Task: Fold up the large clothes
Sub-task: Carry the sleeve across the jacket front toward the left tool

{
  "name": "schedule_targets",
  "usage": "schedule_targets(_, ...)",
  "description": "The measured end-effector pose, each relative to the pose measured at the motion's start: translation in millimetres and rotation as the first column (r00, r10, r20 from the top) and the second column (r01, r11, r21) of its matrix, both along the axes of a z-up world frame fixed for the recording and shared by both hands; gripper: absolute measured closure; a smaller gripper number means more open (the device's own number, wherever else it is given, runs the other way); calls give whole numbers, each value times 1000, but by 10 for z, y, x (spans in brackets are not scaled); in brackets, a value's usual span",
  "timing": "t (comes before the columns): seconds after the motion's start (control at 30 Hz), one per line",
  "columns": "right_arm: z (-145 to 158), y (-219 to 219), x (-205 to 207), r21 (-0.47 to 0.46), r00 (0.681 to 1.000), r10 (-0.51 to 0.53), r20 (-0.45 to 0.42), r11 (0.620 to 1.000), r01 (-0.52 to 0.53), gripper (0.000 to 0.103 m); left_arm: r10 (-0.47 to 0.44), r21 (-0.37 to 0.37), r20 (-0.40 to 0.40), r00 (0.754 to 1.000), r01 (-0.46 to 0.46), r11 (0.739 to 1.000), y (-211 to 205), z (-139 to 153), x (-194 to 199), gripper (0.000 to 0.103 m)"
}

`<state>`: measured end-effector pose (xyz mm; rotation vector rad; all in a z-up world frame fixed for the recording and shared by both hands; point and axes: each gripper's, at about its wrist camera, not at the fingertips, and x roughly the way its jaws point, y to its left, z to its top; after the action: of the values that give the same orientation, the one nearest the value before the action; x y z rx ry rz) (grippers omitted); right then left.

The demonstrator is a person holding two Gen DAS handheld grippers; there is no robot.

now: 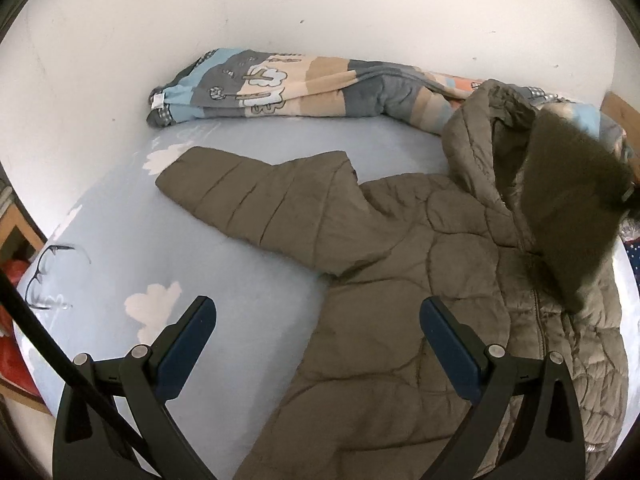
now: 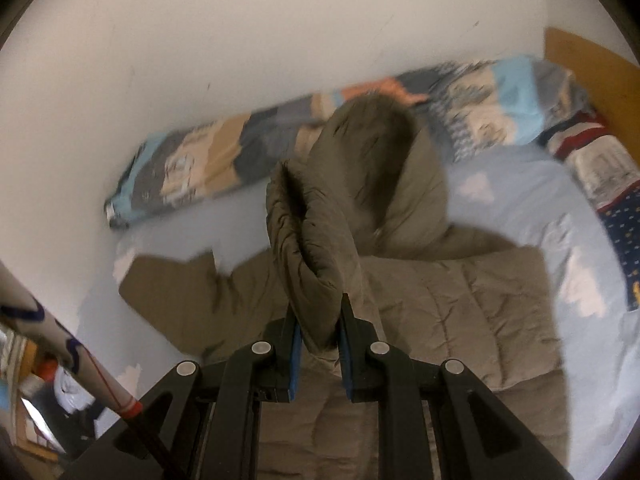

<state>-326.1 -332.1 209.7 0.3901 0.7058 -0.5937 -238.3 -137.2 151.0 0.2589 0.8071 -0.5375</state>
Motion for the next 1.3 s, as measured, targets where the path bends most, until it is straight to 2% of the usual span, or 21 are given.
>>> schedule_targets(0.17,-573,47,283,86,1000,12,-24,996,-10,86,19,-3,-21,1000,-19,1000,10,-21,75,2)
schedule_targets(0.4,-1037,121,505,174,1000,25,-6,984,-23,82,37,1,-47,998,-37,999,-20,-65,130,2)
schedule_targets(0.43,-1072,126,528,186,999,32,-8,982,-30,72,39,1,-48,998,-39,999,-29,-64,132,2)
schedule_targets(0.47,-1097,137,544,201,999,47,-6,979,-45,67,42,0,-51,998,-42,999,-35,-67,138,2)
schedule_targets(0.5,-1101,152,559,210,998,68,1,976,-67,54,44,-3,-57,997,-44,999,-43,-72,148,2)
schedule_targets(0.53,-1084,167,545,212,996,89,9,973,-89,46,45,-6,-63,997,-45,999,-46,-77,158,2)
schedule_targets(0.6,-1004,214,467,204,990,137,37,969,-142,44,51,-11,-75,996,-52,999,-76,-97,172,2)
schedule_targets(0.67,-894,236,339,216,983,171,67,959,-182,44,47,-20,-92,995,-49,999,-124,-117,176,2)
schedule_targets(0.73,-770,207,139,212,981,162,110,960,-183,44,33,-27,-106,994,-37,999,-197,-140,167,2)
schedule_targets(0.87,-576,-79,-551,142,993,18,119,989,-35,44,-12,-23,-113,994,9,1000,-433,-180,83,2)
schedule_targets(0.97,-573,-355,-1025,29,991,-125,40,992,124,58,-53,-6,-90,995,53,999,-623,-211,-5,2)
schedule_targets(1.03,-644,-527,-1261,7,985,-175,10,985,175,69,-70,14,-63,996,71,997,-738,-250,-42,2)
schedule_targets(1.07,-707,-652,-1370,-2,978,-208,-3,978,208,71,-73,19,-55,996,74,997,-769,-269,-43,2)
schedule_targets(1.13,-790,-865,-1466,9,967,-255,-24,967,256,76,-77,32,-47,996,79,996,-853,-339,-30,2)
schedule_targets(1.23,-863,-1141,-1435,23,963,-266,-34,963,267,78,-81,55,-52,995,84,995,-981,-465,1,2)
schedule_targets(1.3,-889,-1286,-1424,47,963,-269,-11,962,269,78,-94,77,-61,994,99,992,-1071,-555,12,2)
